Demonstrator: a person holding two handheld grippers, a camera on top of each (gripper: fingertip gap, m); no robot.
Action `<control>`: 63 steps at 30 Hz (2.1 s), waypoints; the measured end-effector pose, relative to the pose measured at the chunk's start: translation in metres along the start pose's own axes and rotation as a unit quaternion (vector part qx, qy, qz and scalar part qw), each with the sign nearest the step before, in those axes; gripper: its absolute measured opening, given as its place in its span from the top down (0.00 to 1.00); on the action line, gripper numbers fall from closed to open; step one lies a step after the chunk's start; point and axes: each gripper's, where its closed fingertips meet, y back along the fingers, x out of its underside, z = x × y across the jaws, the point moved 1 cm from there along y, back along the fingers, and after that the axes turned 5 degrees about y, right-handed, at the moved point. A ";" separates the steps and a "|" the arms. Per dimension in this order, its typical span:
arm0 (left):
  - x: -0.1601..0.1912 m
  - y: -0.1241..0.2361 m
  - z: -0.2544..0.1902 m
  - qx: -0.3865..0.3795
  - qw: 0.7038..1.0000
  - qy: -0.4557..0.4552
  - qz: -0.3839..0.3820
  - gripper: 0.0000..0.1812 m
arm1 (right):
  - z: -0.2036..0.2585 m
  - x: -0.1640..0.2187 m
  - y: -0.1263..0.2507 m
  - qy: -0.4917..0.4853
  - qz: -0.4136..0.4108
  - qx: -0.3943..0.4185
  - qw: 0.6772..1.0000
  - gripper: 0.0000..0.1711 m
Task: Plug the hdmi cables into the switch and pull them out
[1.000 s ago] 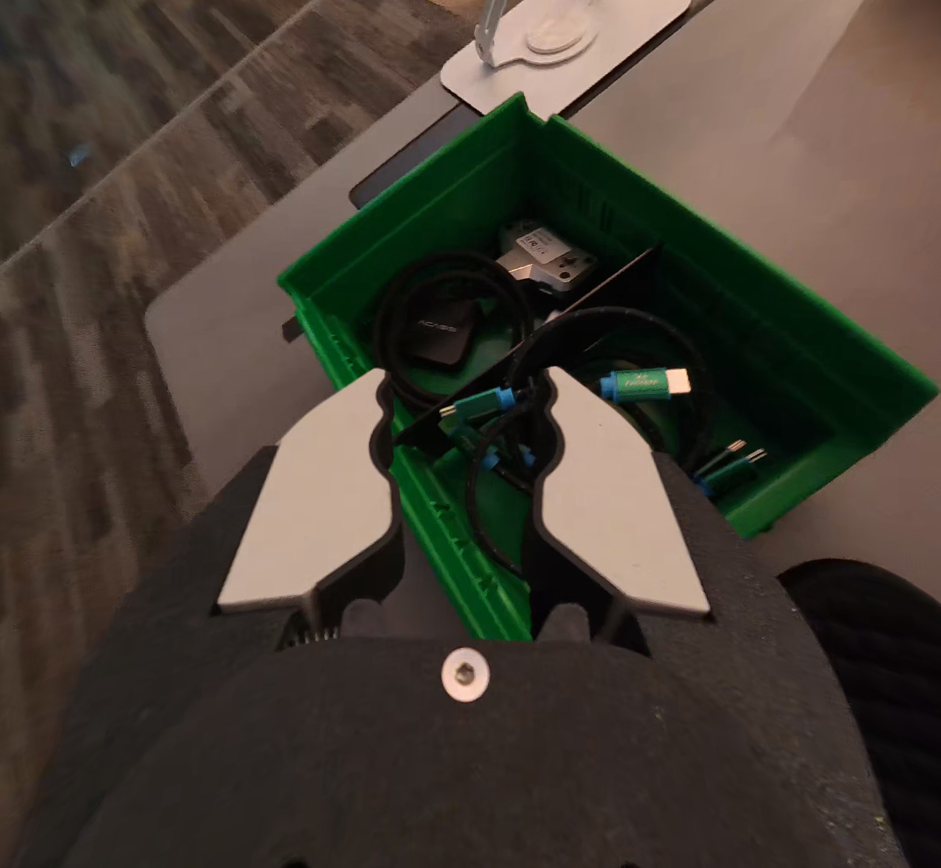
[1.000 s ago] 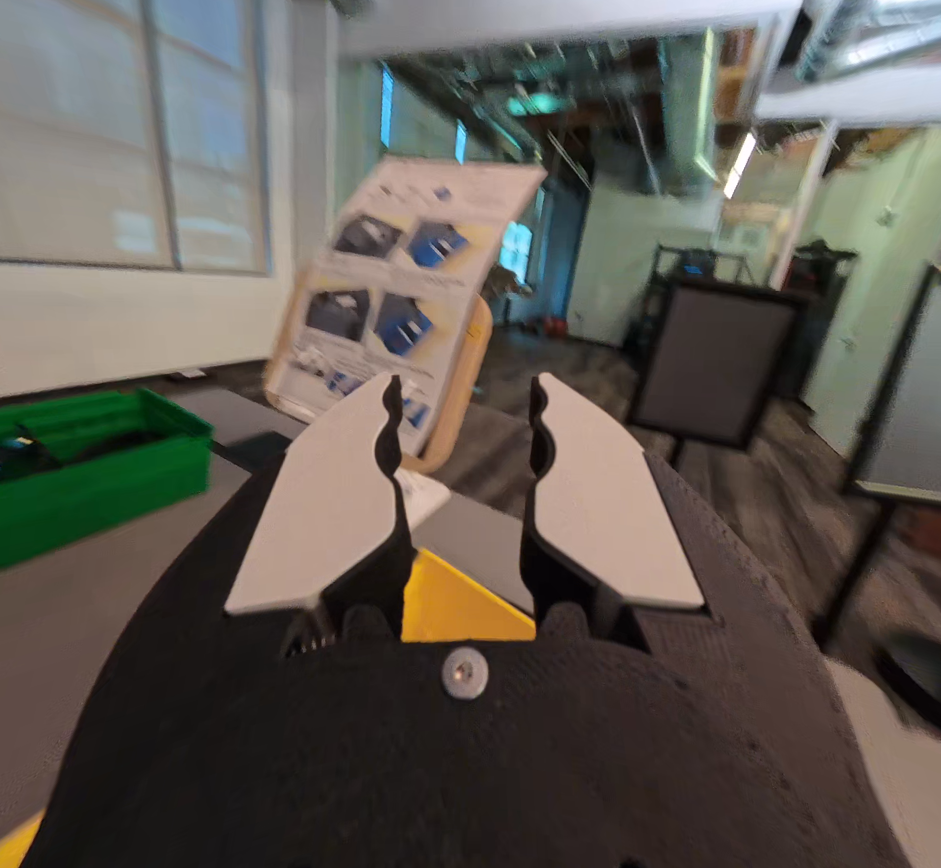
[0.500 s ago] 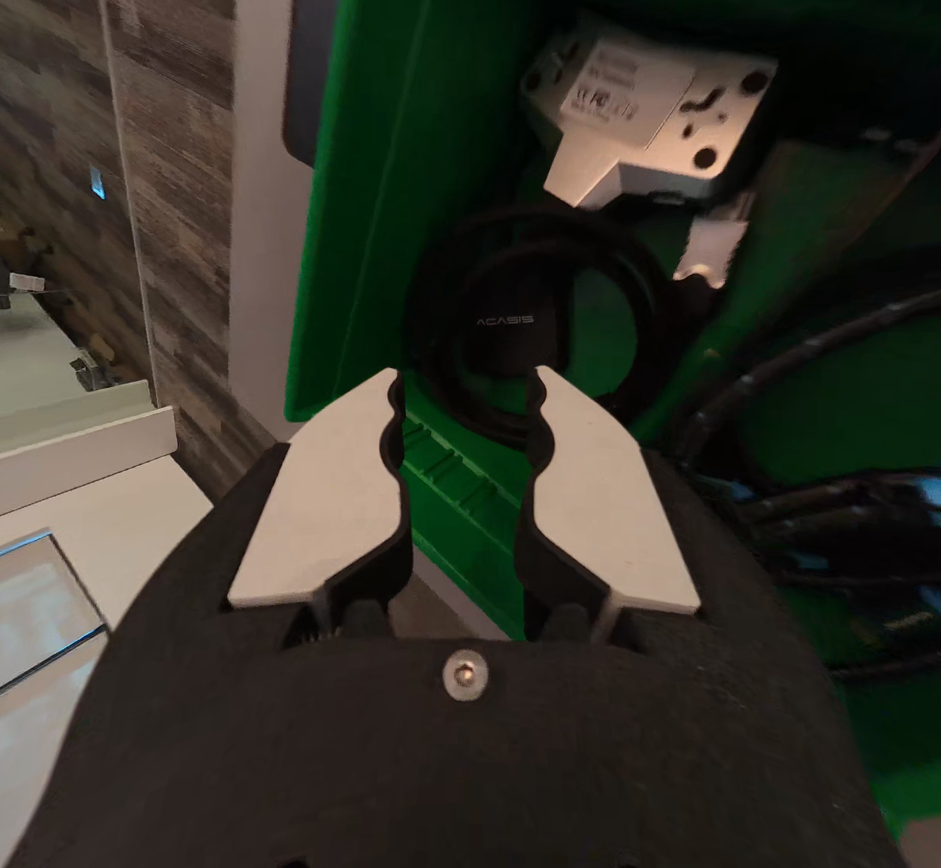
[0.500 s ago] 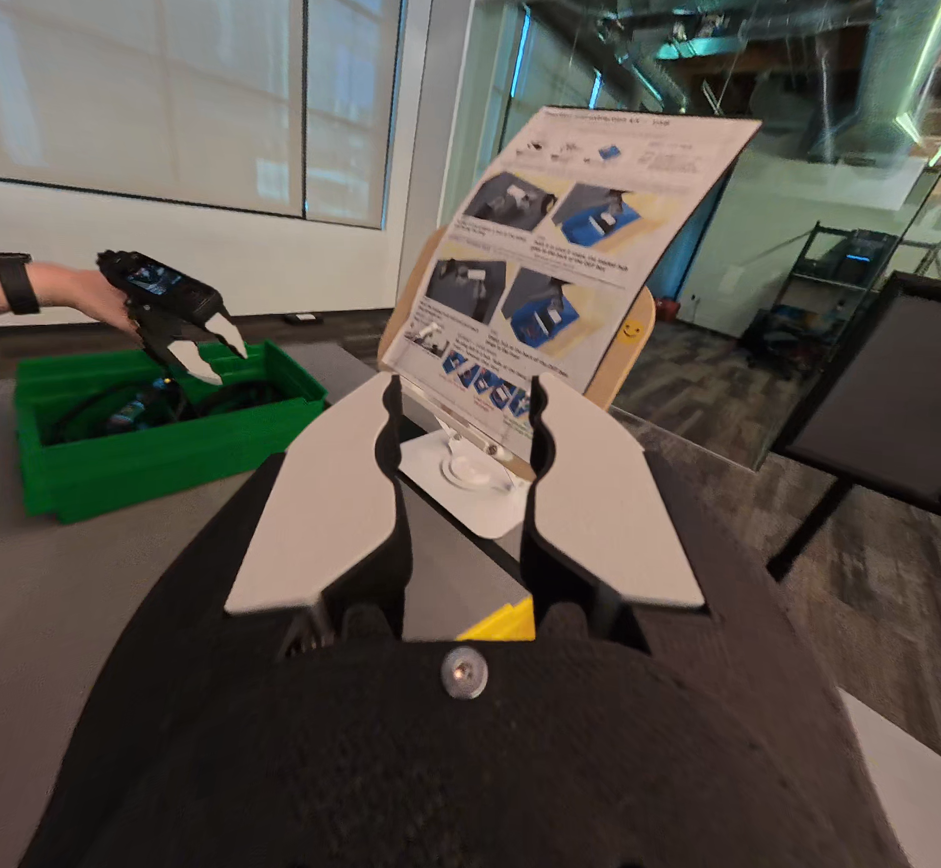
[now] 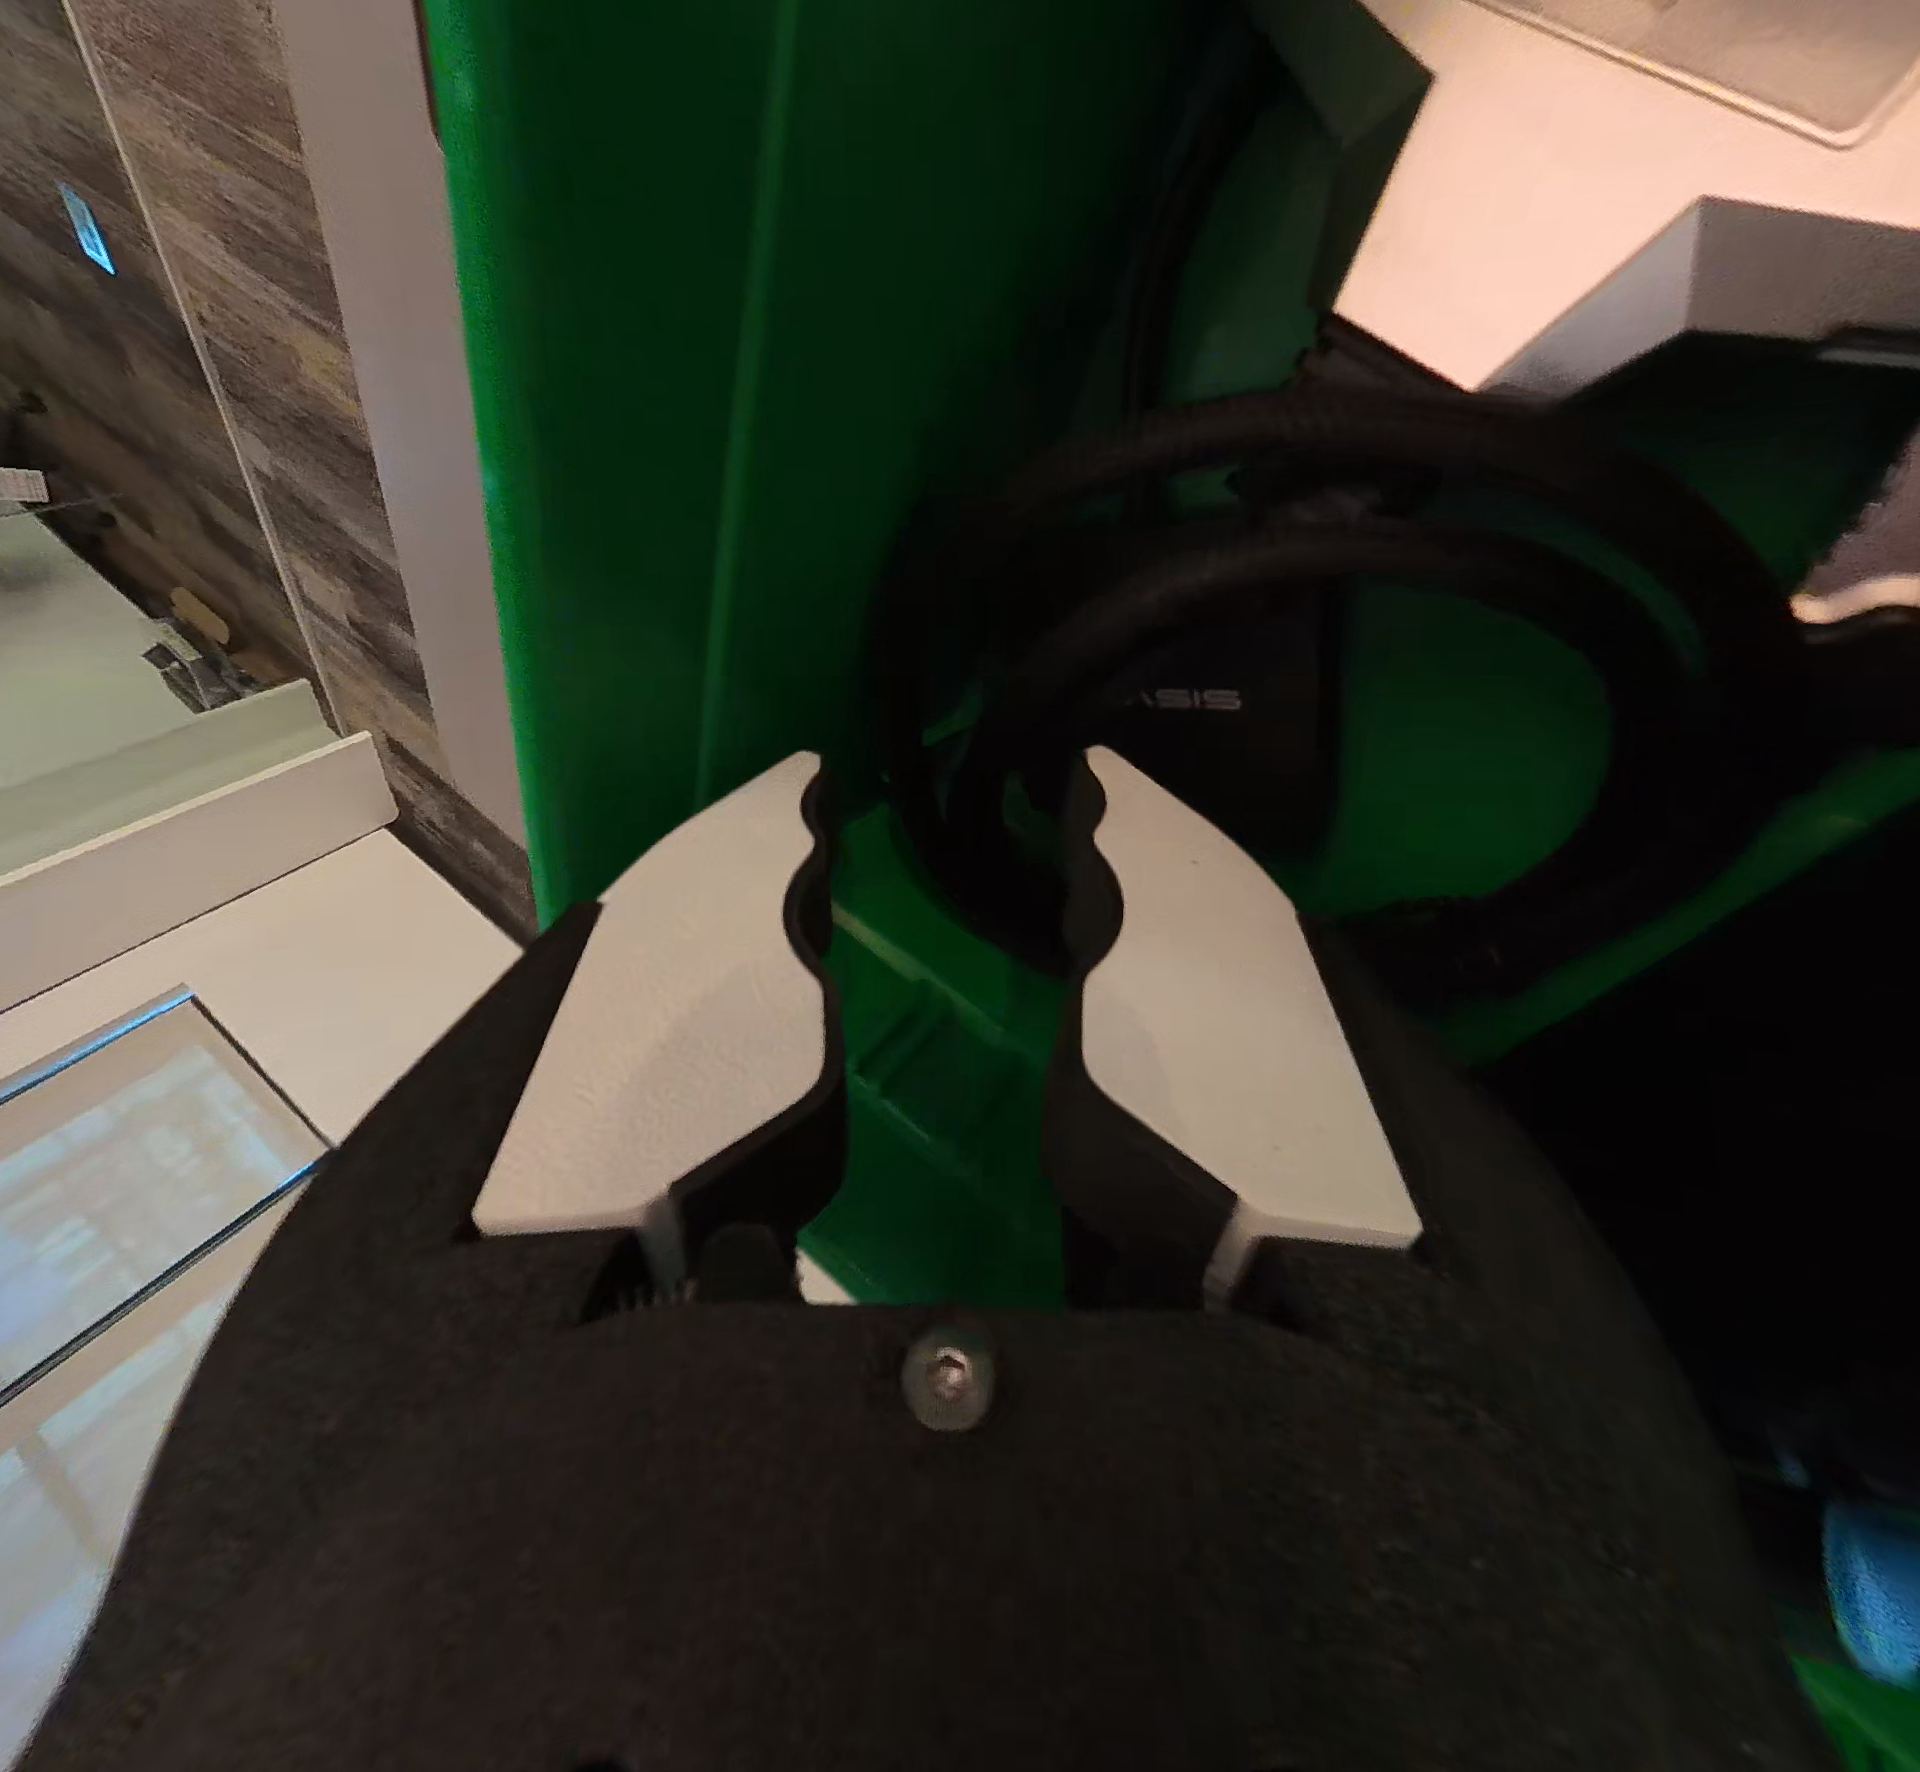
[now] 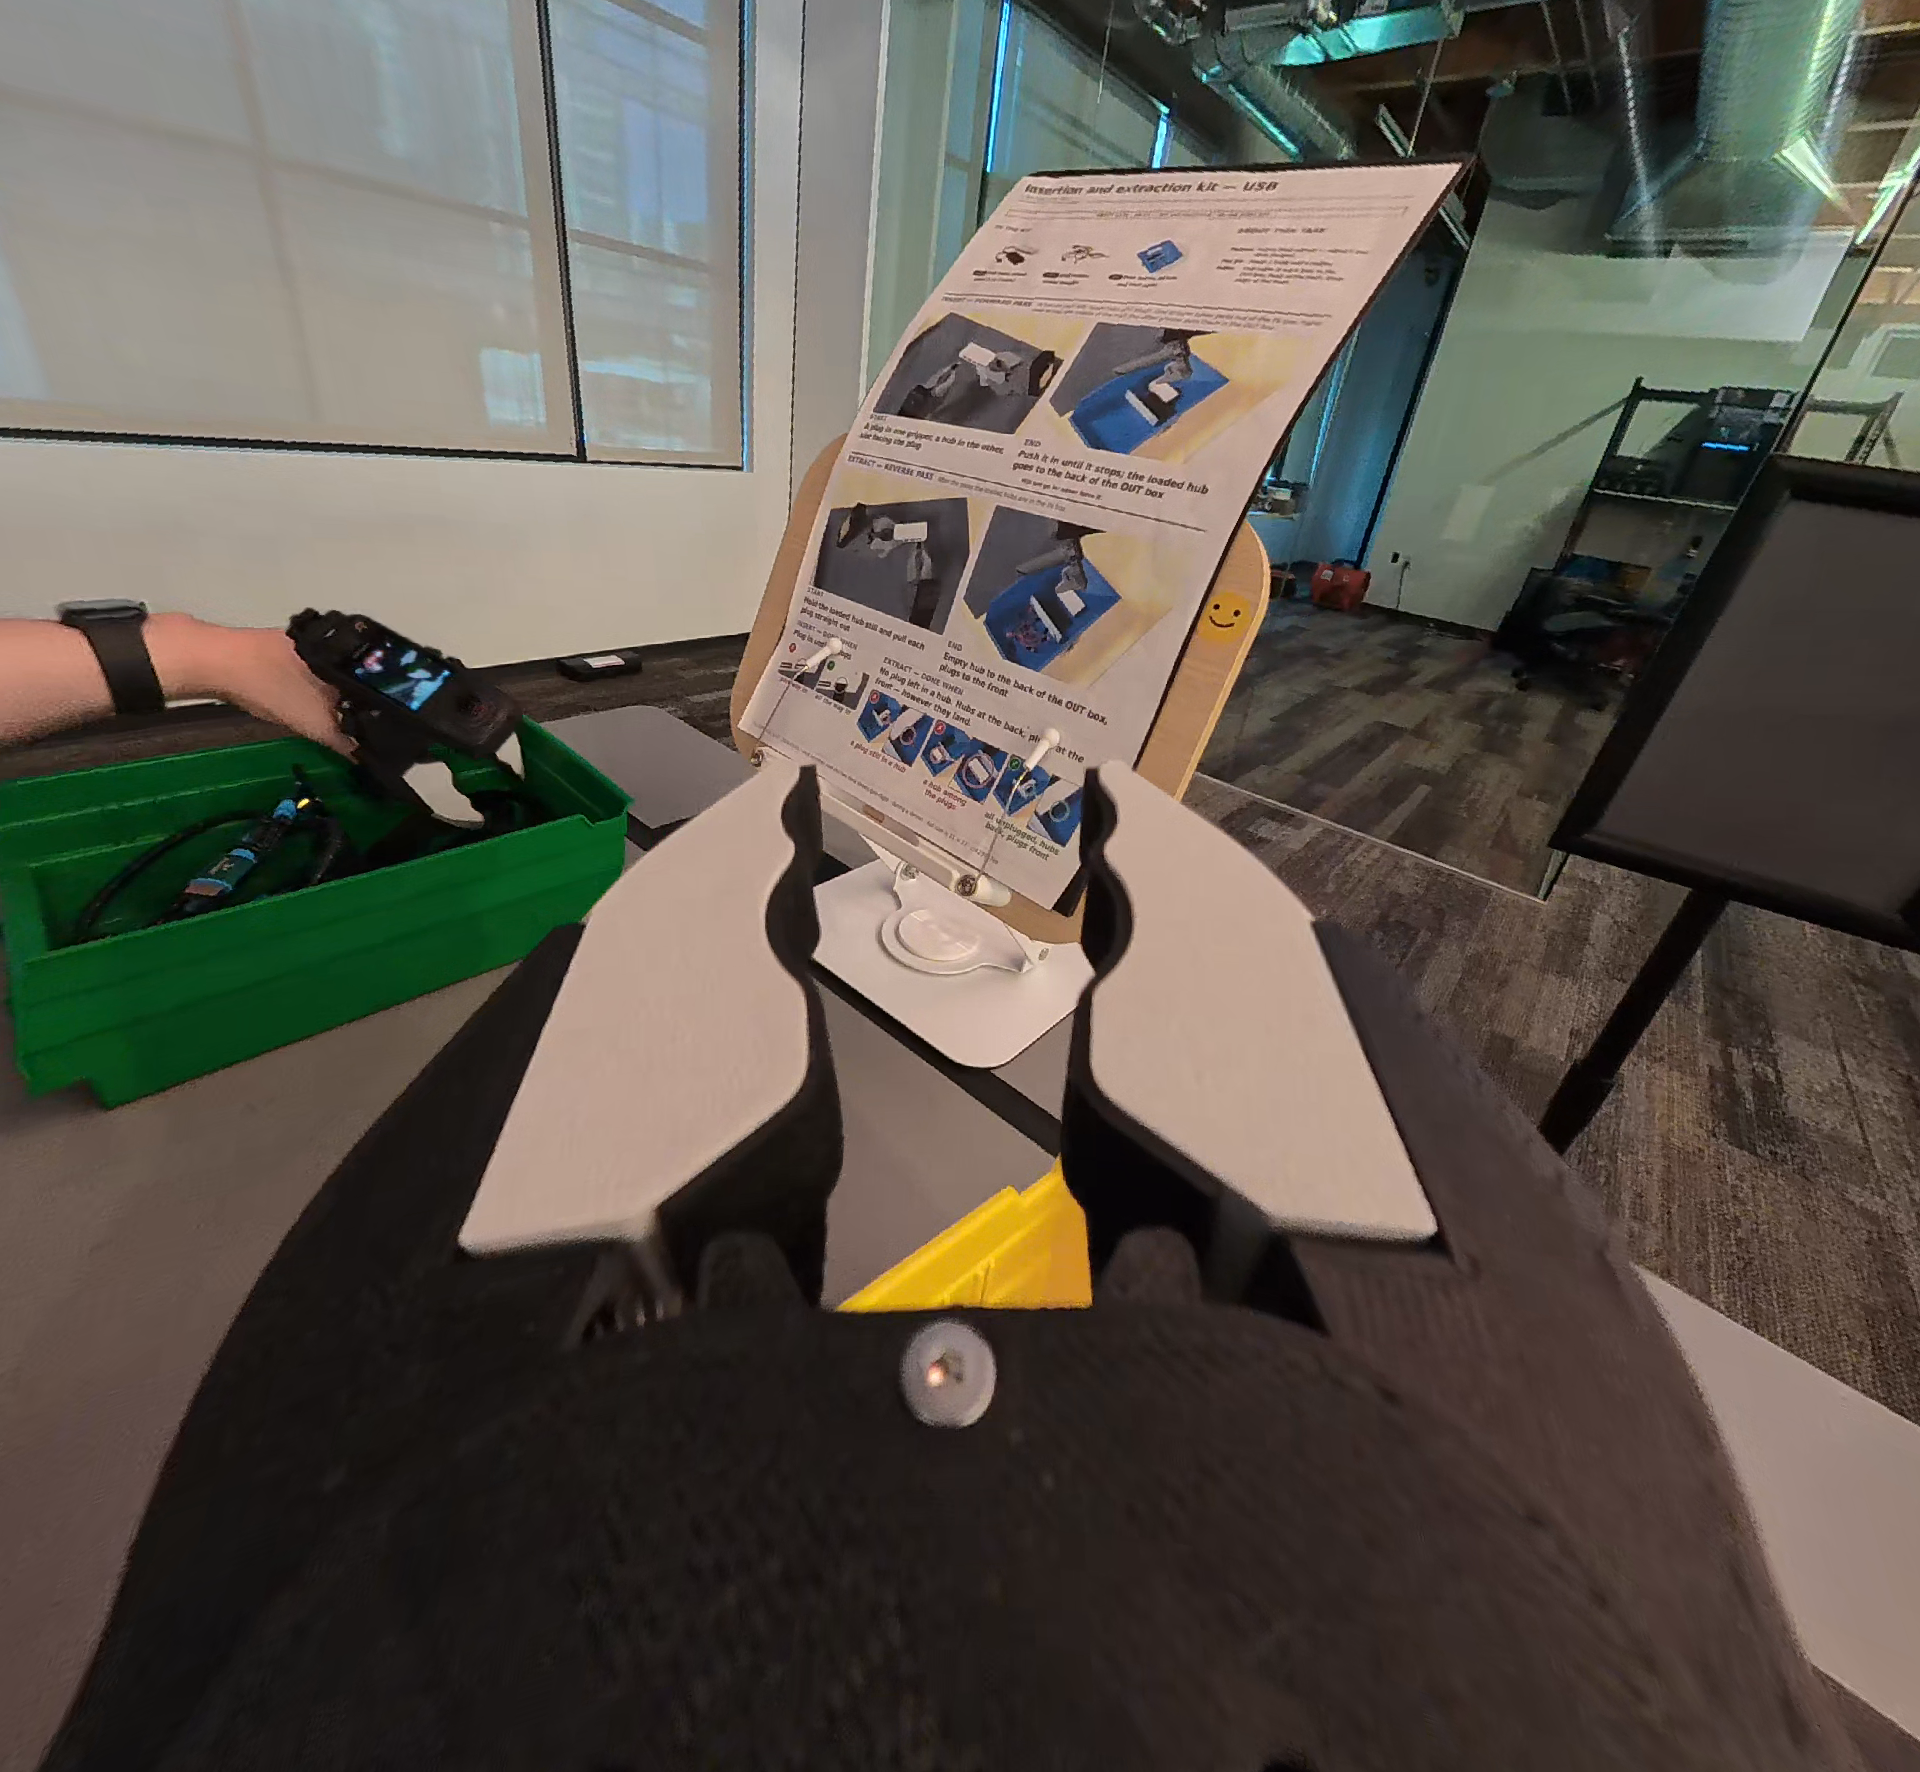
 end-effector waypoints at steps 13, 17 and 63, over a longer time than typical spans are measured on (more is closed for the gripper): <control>-0.003 0.062 0.033 -0.105 0.992 0.028 -0.064 0.95 | 0.005 -0.002 0.000 0.009 0.005 -0.008 1.000 0.73; -0.005 0.105 0.047 -0.145 0.985 0.030 -0.084 0.96 | 0.007 -0.005 0.002 0.007 -0.003 -0.012 1.000 0.73; -0.006 0.064 0.037 -0.174 0.984 0.021 -0.037 0.95 | -0.014 0.024 0.019 0.041 0.104 0.026 0.993 0.73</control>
